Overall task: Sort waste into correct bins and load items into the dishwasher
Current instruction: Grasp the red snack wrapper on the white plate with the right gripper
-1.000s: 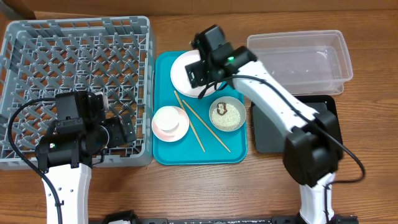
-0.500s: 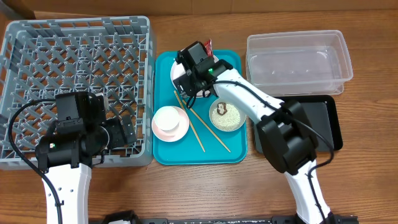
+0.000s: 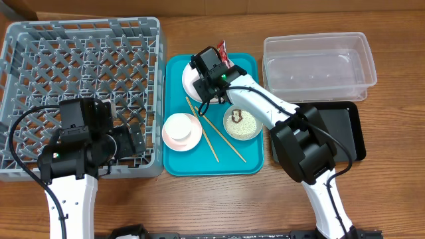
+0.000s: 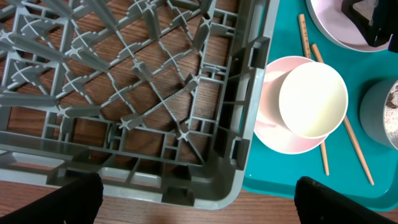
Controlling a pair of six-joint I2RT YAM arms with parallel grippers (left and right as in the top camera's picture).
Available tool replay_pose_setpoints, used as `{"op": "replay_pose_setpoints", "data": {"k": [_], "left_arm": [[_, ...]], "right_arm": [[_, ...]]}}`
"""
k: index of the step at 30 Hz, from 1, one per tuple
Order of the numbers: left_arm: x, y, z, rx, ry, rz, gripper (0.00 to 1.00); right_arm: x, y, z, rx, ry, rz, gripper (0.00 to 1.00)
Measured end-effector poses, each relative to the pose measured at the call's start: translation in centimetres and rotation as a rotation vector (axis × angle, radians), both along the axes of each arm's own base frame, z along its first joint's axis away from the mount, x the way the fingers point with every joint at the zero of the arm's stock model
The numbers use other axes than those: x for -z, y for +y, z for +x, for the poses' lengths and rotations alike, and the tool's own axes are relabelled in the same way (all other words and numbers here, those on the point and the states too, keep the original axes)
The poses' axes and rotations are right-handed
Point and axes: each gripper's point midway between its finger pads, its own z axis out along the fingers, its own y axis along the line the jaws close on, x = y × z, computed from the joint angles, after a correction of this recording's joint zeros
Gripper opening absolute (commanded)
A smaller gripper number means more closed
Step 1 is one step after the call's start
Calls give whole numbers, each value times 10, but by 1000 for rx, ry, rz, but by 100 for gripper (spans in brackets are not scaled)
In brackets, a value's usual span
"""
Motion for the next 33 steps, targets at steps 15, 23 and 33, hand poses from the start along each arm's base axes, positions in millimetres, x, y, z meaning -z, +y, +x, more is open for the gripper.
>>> {"op": "replay_pose_setpoints", "data": {"k": [15,23,33], "left_arm": [[0,0,0,0,1,0,100],[0,0,0,0,1,0,100],[0,0,0,0,0,0,100]], "right_arm": [[10,-8,-5,10,25,-24,4],[-8,-17,-17,26,90,-61,4],[-144,-69,-1,219,-20,99,4]]}}
